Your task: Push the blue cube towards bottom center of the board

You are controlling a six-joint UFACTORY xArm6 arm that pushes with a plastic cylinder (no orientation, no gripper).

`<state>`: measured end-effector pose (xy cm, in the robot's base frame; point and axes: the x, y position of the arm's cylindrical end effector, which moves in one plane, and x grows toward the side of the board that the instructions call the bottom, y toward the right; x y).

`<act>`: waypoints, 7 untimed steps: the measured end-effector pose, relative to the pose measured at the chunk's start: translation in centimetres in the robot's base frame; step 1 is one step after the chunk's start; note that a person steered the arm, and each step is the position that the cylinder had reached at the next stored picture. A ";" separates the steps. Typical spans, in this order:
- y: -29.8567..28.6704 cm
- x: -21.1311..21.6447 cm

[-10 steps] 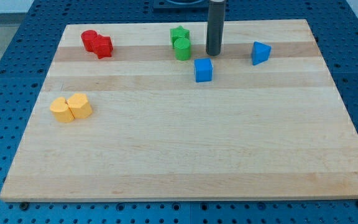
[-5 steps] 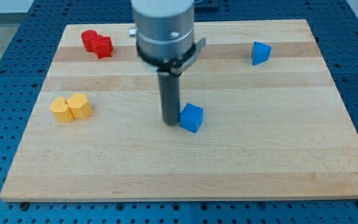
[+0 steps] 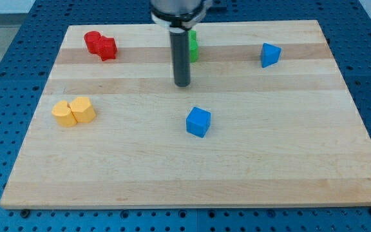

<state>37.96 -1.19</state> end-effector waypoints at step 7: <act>2.4 5.9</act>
<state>43.86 1.17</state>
